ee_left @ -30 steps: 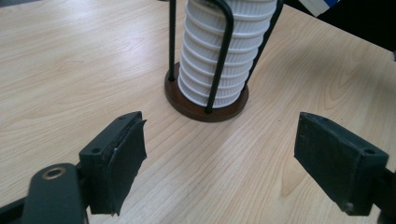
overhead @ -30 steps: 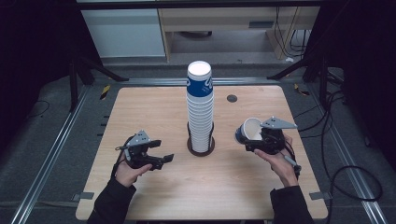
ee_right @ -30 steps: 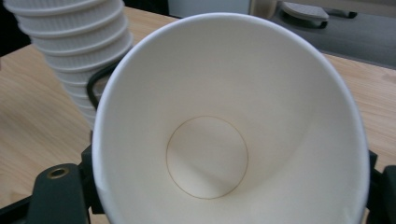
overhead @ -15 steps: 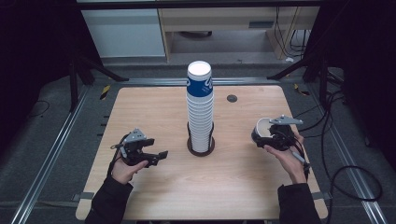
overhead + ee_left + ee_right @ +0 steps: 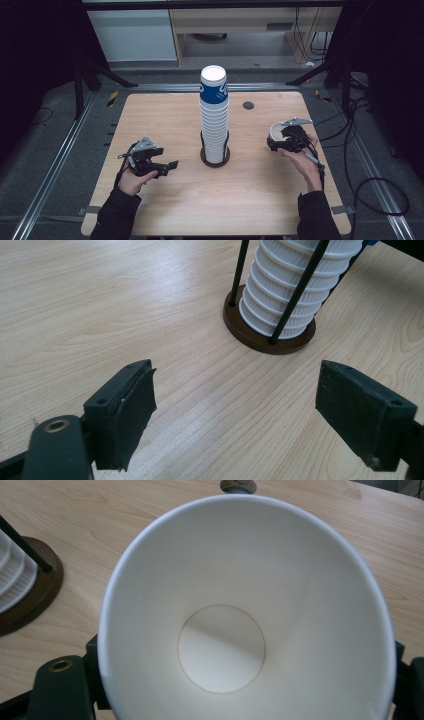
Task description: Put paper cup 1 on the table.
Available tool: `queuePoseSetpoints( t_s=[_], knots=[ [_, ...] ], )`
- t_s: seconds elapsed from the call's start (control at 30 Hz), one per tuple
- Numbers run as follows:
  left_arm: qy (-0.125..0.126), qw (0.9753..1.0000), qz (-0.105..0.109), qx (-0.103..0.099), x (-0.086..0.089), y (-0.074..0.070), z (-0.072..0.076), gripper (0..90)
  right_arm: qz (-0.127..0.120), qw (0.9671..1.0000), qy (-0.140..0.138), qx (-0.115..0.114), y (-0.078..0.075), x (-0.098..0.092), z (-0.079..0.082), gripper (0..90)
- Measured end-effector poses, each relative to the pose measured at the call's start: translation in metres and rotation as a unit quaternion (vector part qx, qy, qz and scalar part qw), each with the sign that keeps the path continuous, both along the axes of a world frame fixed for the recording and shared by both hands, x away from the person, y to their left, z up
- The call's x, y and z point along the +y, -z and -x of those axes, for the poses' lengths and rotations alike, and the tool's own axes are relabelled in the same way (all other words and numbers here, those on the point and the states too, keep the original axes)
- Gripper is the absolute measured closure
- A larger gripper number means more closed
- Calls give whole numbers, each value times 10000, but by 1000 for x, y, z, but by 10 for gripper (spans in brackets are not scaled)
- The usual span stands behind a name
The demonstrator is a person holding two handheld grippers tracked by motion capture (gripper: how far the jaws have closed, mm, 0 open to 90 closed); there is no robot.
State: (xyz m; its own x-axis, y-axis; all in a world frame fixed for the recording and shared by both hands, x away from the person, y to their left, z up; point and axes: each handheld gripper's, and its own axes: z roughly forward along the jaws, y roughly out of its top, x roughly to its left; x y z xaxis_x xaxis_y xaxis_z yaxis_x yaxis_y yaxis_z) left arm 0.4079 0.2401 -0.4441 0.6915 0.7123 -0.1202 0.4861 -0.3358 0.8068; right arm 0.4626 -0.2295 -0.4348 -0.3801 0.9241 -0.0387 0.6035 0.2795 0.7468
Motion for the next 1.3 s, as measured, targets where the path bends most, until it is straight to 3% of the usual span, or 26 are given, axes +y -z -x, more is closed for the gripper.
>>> queuePoseSetpoints(
  t_s=[0.23,0.63,0.87,0.97,1.3],
  knots=[
    [15,10000,-40,-37,0,0,1,153,214,9996,8,189,10,8,-13,189],
    [44,10000,-71,-34,-1,1,1,153,210,9988,-126,413,22,13,-22,180],
    [75,9999,-83,-34,-2,1,2,152,221,9989,-144,388,25,13,-24,160],
    [76,9999,-75,-41,-2,1,2,152,272,9986,-181,413,27,13,-25,106],
    [100,9999,-49,-80,-2,-1,3,150,144,9991,-121,387,24,11,-17,63]
  ],
)
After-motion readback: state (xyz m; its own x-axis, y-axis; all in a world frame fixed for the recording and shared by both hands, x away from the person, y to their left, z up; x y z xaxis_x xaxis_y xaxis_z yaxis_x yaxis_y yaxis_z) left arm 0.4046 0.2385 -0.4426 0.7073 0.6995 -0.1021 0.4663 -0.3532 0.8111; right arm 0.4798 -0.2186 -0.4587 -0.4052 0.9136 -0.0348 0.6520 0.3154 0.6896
